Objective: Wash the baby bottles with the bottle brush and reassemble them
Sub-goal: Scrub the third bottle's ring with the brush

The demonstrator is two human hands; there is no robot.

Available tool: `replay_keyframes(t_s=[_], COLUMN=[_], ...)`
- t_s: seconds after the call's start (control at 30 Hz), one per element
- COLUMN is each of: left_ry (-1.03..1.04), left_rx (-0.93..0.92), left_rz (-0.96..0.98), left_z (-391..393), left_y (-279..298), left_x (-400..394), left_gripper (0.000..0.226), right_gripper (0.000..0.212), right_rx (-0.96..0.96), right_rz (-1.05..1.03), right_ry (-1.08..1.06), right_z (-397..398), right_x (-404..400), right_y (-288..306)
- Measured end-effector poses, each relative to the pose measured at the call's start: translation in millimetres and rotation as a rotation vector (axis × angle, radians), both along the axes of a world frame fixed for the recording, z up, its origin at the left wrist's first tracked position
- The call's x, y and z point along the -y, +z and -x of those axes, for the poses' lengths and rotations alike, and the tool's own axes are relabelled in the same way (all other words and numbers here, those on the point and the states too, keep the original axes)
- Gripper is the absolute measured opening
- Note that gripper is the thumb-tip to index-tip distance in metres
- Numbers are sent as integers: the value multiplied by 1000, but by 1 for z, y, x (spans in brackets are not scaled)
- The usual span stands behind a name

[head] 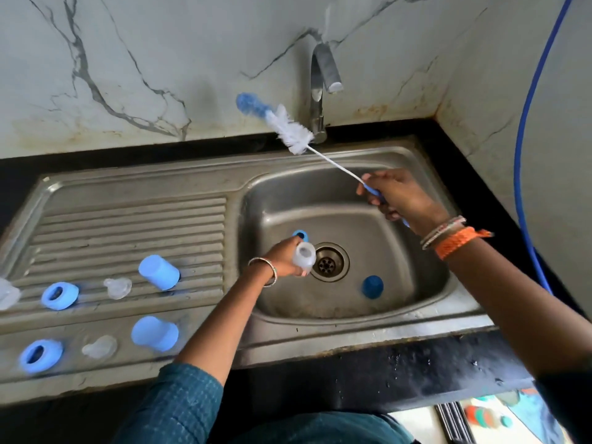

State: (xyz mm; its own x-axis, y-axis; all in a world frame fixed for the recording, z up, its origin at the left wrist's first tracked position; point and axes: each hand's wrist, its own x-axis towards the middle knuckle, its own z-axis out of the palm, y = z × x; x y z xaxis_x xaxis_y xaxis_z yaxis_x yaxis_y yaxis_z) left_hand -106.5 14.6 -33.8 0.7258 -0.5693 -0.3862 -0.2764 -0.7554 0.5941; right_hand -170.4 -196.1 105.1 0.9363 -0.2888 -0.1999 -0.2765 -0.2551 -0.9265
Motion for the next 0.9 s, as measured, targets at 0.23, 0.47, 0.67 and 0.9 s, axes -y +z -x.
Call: replay_keyframes(t_s=[0.23, 0.47, 0.67, 0.9], left_ry=[-82, -119, -124, 78], left_rx=[-179, -201, -200, 76], left_rz=[-159, -215, -288, -48], left_z=[14, 15, -13, -67], left_y=[-30, -42, -31, -45], left_x=[5, -2, -6, 30], left_gripper=[60, 67, 64, 42], right_gripper=[31, 32, 31, 22], right_rx=[-28, -35, 29, 284], right_rz=[209, 235, 463, 870], right_ry=[68, 91, -17, -27], right_z=[-18, -7, -6, -39], right_x=[-4, 6, 10, 5], right_y=[-32, -36, -31, -21])
